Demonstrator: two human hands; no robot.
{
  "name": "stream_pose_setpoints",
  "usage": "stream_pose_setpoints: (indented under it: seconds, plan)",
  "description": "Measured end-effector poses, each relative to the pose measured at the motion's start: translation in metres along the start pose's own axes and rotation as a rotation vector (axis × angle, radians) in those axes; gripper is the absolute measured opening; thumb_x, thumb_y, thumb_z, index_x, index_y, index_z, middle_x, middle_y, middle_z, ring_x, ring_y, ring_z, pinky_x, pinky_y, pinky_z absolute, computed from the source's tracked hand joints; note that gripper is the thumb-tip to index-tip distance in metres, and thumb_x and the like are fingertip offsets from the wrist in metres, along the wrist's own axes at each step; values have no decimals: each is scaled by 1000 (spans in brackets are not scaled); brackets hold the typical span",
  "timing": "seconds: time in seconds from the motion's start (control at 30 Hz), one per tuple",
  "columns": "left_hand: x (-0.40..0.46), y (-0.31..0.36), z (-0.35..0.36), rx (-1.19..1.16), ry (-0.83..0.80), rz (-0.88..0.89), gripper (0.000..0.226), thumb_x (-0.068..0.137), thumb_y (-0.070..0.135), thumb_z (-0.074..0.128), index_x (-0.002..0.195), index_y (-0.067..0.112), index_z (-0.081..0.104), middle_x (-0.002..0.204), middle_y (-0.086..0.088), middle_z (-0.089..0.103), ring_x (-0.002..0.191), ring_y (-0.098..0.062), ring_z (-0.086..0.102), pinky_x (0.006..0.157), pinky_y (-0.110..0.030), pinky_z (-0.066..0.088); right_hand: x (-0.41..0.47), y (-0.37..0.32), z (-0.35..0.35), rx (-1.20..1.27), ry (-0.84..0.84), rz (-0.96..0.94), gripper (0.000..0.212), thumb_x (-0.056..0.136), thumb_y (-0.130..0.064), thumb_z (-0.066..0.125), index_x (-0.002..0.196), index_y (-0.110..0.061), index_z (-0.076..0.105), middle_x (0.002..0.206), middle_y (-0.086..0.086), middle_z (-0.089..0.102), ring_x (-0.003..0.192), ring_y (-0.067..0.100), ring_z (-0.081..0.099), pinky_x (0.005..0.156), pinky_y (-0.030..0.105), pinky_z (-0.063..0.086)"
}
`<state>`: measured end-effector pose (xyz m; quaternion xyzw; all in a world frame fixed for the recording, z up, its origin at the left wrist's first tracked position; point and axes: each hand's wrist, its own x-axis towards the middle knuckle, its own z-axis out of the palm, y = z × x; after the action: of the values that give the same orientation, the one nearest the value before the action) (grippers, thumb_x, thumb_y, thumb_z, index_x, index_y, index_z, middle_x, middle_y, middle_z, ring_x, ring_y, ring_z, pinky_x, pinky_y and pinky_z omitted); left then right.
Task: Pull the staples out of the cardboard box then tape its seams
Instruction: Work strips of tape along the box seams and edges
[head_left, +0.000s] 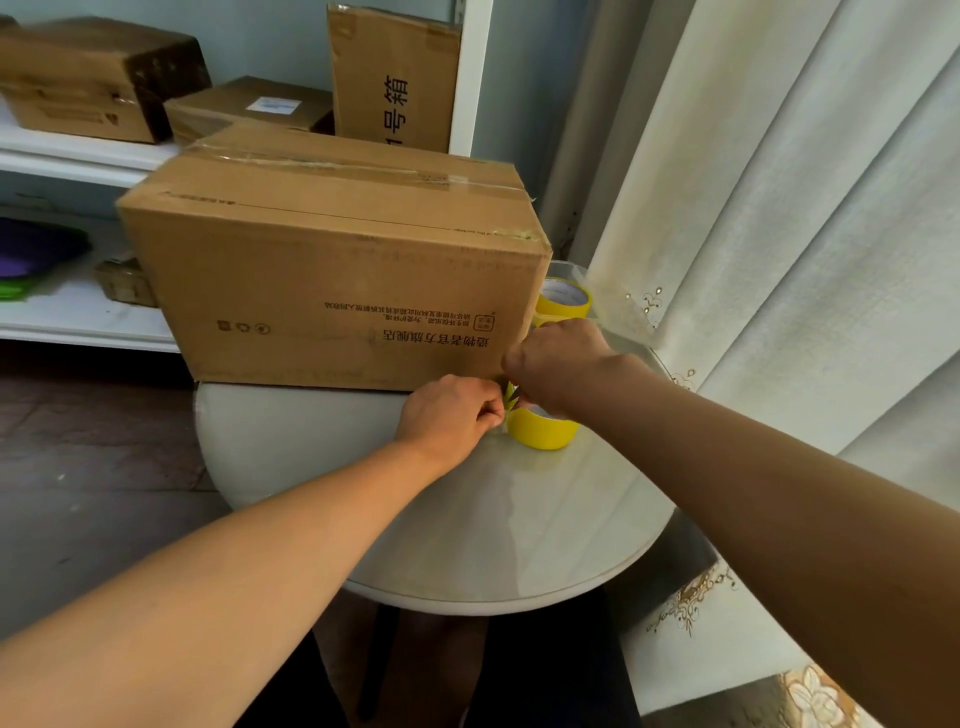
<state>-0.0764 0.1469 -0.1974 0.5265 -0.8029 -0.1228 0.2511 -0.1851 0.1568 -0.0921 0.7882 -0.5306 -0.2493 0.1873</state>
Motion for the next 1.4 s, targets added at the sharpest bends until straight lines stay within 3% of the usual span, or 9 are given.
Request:
stream_pose_setpoints:
  seconds: [0.17, 0.37, 0.53, 0.7, 0.8, 0.87, 1.03, 1.3, 1.4]
  plan:
    - [-2, -2, 1, 29, 13, 29, 12, 92, 30, 57, 95, 26, 68, 99, 9, 69, 94, -15, 62, 68, -24, 41, 6, -10, -6, 19, -100, -24, 36, 98, -25, 52, 131, -13, 47, 130, 9, 54, 123, 28, 51, 77, 32, 36]
    - [-4, -3, 3, 7, 20, -10, 14, 91, 33, 59, 95, 23, 68, 99, 4, 70, 94, -19, 63, 72, -29, 46, 10, -18, -11, 28, -139, -40, 44, 94, -27, 57, 134, -12, 45, 132, 9, 52, 125, 28, 49, 89, 35, 42]
    - [-5, -3, 4, -27, -5, -32, 14, 90, 32, 60, 95, 24, 70, 98, 6, 71, 94, -17, 62, 66, -24, 36, 13, -22, -2, 33, -133, -35, 40, 96, -24, 53, 133, -12, 45, 132, 9, 52, 123, 28, 51, 81, 32, 39]
    - [-3, -15, 10, -362, -30, -239, 9, 86, 20, 65, 78, 24, 68, 84, 6, 70, 84, -16, 64, 71, -36, 56, 10, -16, 6, 33, -126, -11, 40, 97, -22, 53, 134, -13, 43, 132, 9, 52, 123, 29, 50, 85, 33, 41]
    - [-2, -21, 7, -645, -72, -381, 15, 88, 9, 63, 76, 19, 62, 82, -3, 68, 73, -12, 60, 57, -28, 55, 9, -9, 5, 62, -108, 39, 43, 94, -23, 59, 133, -14, 44, 131, 7, 53, 123, 27, 51, 77, 31, 35]
    - [-1, -22, 6, -687, -95, -395, 14, 85, 7, 66, 77, 17, 61, 86, -6, 66, 76, -12, 59, 52, -24, 51, 5, -4, 1, 106, -80, 76, 45, 92, -28, 62, 132, -16, 45, 129, 5, 54, 121, 26, 52, 75, 30, 35]
    - [7, -23, 3, -627, -28, -360, 23, 83, 5, 66, 72, 23, 58, 76, -3, 61, 73, -18, 58, 46, -26, 47, -4, -21, 15, 326, -165, 32, 53, 85, -48, 64, 126, -17, 49, 123, 2, 58, 115, 25, 56, 78, 31, 42]
    - [26, -12, -38, -429, -50, -219, 19, 82, 3, 66, 75, 20, 60, 75, 3, 61, 74, -14, 56, 49, -19, 35, 1, -29, 36, 436, -91, 139, 48, 93, -41, 57, 130, -12, 46, 130, 9, 53, 121, 28, 52, 77, 30, 38]
    - [27, -11, -57, -283, -85, -167, 21, 82, 9, 66, 73, 26, 58, 66, 11, 53, 68, -13, 52, 54, -24, 42, 9, -23, 33, 572, -6, 235, 32, 95, -23, 53, 124, -11, 51, 126, 12, 56, 116, 31, 55, 80, 32, 44]
